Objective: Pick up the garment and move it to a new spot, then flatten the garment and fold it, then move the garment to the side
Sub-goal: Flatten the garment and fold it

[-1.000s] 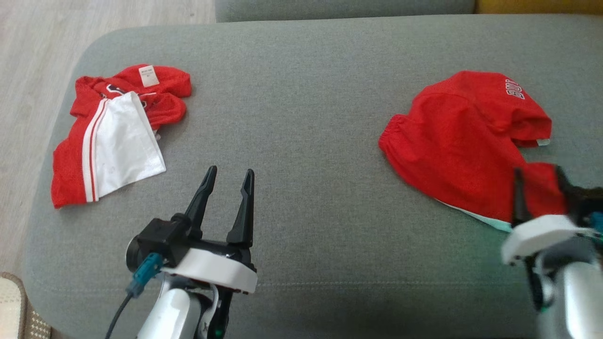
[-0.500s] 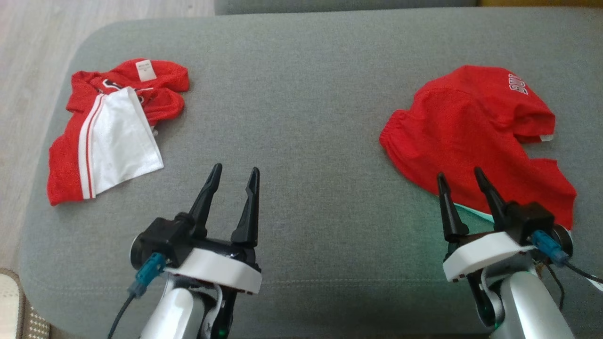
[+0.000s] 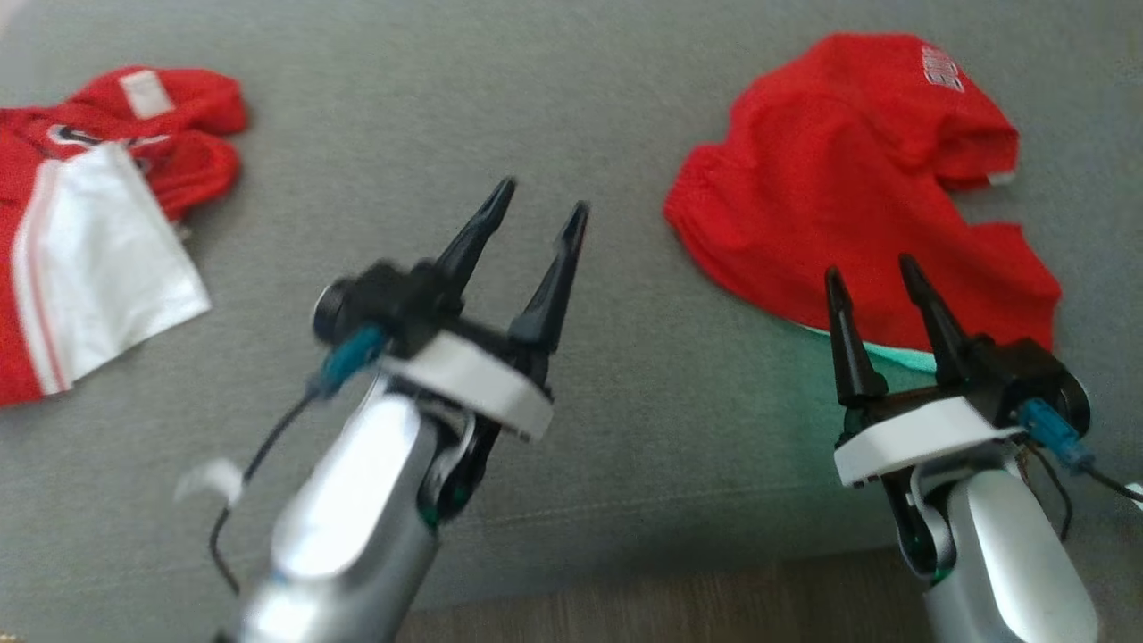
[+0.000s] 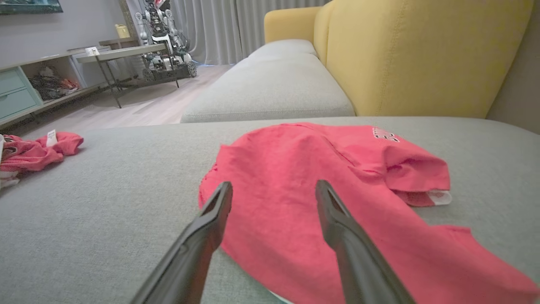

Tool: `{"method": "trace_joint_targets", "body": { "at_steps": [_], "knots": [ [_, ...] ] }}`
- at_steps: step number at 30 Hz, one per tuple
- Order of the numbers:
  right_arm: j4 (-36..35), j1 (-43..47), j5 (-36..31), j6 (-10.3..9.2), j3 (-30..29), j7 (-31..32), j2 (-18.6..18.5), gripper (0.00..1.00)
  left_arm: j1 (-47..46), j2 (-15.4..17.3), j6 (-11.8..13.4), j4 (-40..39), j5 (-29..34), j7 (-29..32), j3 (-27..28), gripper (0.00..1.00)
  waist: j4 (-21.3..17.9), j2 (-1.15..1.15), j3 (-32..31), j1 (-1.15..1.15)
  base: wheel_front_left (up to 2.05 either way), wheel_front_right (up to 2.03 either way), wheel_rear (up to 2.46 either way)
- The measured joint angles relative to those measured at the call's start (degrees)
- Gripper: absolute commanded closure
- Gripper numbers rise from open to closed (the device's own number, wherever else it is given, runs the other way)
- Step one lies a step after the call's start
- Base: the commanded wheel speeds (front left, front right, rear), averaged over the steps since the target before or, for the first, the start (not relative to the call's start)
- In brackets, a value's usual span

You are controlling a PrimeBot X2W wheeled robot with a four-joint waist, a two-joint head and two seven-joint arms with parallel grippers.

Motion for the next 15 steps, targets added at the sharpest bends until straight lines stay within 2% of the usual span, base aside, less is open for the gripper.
{"method": "trace_joint_targets", "body": {
  "at_steps": [8, 12, 15],
  "knots": [
    [-0.5, -1.7, 0.9, 0.00, 1.7, -0.3, 0.0, 0.00, -18.4, -0.2, -3.5, 20.4, -7.4, 0.0, -9.4, 0.00, -5.7, 0.00, 4.8, 0.00, 0.00, 0.00, 0.00],
    [-0.7, -3.0, 1.6, 0.00, 2.9, -0.5, 0.0, 0.00, -24.9, -0.2, -4.5, 28.3, -13.5, 0.7, -13.7, 0.00, -8.7, 0.00, 6.5, 0.00, 0.00, 0.00, 0.00],
    [-0.6, -3.3, 2.0, 0.00, 3.8, -0.5, 0.0, 0.00, -28.9, -0.3, -4.4, 33.7, -13.9, 1.6, -17.2, 0.00, -10.6, 0.00, 7.7, 0.00, 0.00, 0.00, 0.00]
  ]
}}
